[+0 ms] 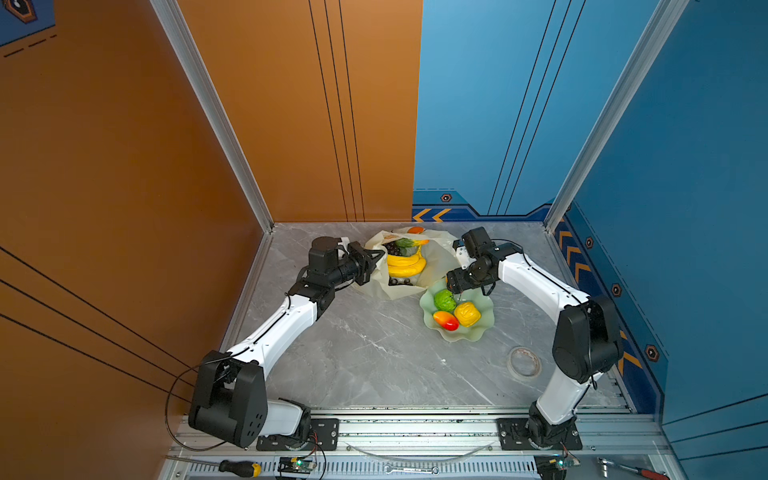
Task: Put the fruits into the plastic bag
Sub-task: 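Move the right gripper over the dish toward the red-yellow mango, then lower the right gripper onto the mango in the dish and close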
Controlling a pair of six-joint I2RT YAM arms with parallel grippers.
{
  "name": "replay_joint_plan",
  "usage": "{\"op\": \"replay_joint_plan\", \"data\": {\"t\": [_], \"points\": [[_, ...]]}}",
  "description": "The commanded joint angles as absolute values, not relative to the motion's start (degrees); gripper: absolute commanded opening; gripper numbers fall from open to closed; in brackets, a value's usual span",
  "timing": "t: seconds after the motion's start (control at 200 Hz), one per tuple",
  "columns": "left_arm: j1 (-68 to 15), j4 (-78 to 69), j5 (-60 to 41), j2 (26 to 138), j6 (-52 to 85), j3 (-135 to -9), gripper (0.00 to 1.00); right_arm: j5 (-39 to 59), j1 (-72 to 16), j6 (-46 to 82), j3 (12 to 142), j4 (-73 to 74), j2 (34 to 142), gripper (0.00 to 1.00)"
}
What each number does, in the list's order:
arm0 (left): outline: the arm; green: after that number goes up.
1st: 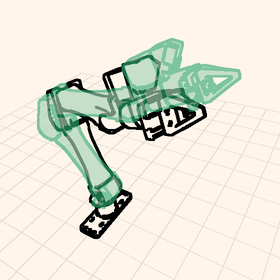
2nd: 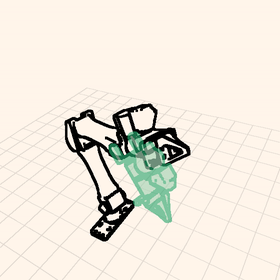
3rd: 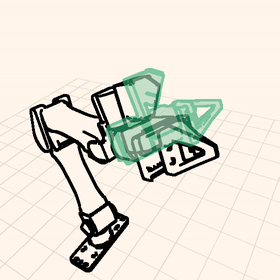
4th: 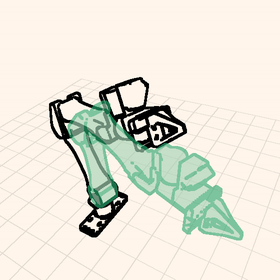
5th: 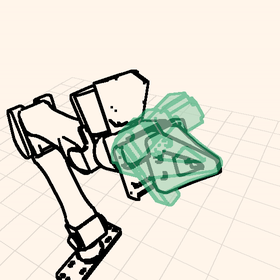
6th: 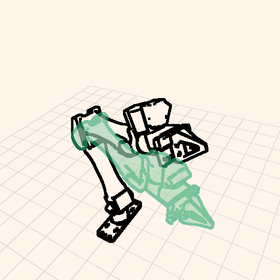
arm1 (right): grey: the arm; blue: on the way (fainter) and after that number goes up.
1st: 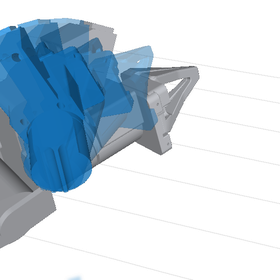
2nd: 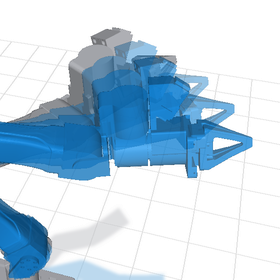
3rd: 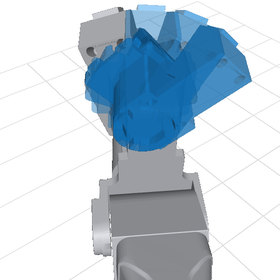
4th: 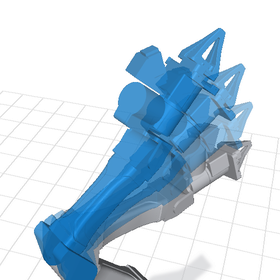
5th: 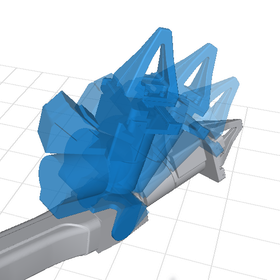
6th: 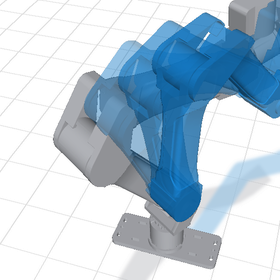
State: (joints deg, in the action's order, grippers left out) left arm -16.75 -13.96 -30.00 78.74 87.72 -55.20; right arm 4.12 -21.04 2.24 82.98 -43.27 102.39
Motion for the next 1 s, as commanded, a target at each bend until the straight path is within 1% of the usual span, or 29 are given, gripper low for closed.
{"op": "replay_joint_plan", "data": {"t": [0.0,0.24,0.506,0.556,0.571,0.861,0.886,0.996], "points": [[-16.3,-14.1,-29.4,78.1,86.7,-55.2,0.00,1.1,-21.5,1.3,85.6,-43.2,104.1,0.80],[-16.3,-14.1,-29.2,79.2,86.7,-56.3,0.00,-0.1,-21.7,1.5,88.2,-42.6,107.6,0.76],[-16.3,-14.1,-29.1,80.6,86.7,-57.4,0.00,-0.1,-22.1,1.7,90.8,-42.5,110.8,0.75],[-16.3,-14.1,-29.0,80.7,86.7,-57.5,0.00,-0.3,-22.3,1.8,91.2,-42.6,111.3,0.74],[-16.3,-14.1,-29.0,80.7,86.7,-57.5,0.00,-0.2,-22.3,1.8,91.3,-42.6,111.5,0.72],[-16.2,-14.1,-28.9,81.1,86.7,-57.7,0.00,-1.6,-22.9,1.8,91.7,-42.6,112.8,0.70],[-16.2,-14.1,-28.9,81.1,86.7,-57.7,0.00,-1.7,-22.9,1.8,91.7,-42.6,112.9,0.68],[-16.3,-14.1,-28.7,81.2,86.7,-57.6,0.00,-2.5,-23.1,1.8,91.8,-42.6,113.1,0.67]]}}
